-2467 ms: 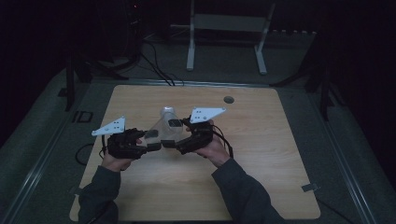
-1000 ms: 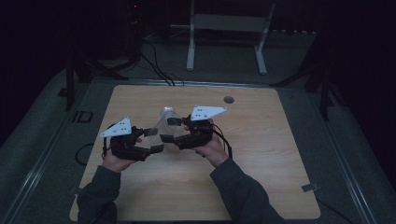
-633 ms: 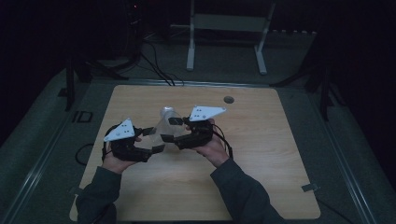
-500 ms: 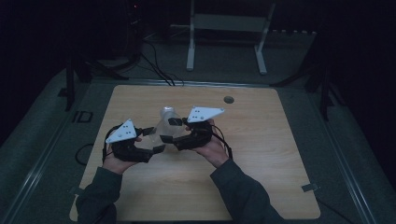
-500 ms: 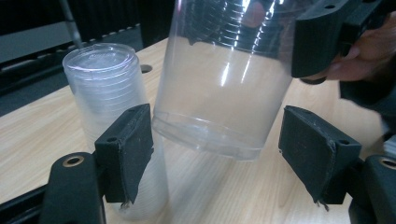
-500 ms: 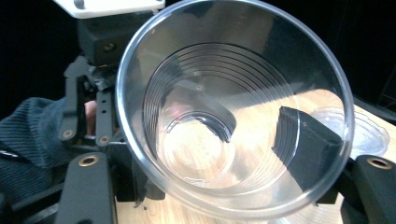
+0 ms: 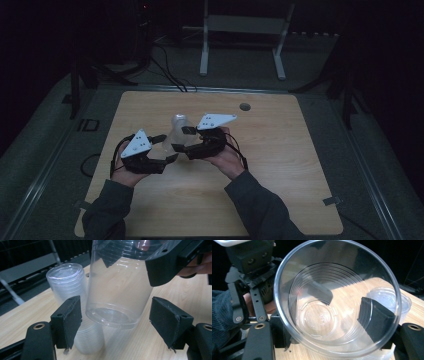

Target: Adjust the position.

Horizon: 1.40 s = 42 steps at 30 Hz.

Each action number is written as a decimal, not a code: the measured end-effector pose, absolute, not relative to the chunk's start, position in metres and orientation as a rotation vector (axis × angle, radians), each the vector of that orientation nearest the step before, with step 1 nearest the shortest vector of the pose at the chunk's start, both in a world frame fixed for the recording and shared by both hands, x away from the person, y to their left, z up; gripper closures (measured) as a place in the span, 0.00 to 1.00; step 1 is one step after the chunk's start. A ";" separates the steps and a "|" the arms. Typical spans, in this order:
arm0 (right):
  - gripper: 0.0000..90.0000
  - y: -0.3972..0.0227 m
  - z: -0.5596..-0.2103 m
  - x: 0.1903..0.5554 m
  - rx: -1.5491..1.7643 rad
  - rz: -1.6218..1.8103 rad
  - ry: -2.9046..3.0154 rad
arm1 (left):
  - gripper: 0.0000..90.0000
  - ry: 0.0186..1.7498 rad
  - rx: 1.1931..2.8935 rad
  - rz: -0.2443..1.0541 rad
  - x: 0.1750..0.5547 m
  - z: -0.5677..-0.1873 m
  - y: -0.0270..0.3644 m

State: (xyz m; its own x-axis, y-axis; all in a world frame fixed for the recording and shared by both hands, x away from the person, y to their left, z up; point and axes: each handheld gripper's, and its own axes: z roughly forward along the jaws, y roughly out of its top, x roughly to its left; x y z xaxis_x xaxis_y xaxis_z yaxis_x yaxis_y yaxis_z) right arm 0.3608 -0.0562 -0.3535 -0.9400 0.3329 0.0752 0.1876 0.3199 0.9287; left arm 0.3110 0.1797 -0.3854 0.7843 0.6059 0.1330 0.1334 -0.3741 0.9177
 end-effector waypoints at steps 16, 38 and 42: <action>0.35 -0.048 -0.353 0.361 0.564 1.574 2.484 | 0.29 0.589 1.957 0.668 0.314 -0.390 0.168; 0.27 -0.045 -0.358 0.360 0.537 1.557 2.533 | 0.46 0.589 1.971 0.629 0.318 -0.392 0.161; 0.24 -0.045 -0.358 0.358 0.520 1.575 2.532 | 0.46 0.592 1.946 0.611 0.318 -0.392 0.163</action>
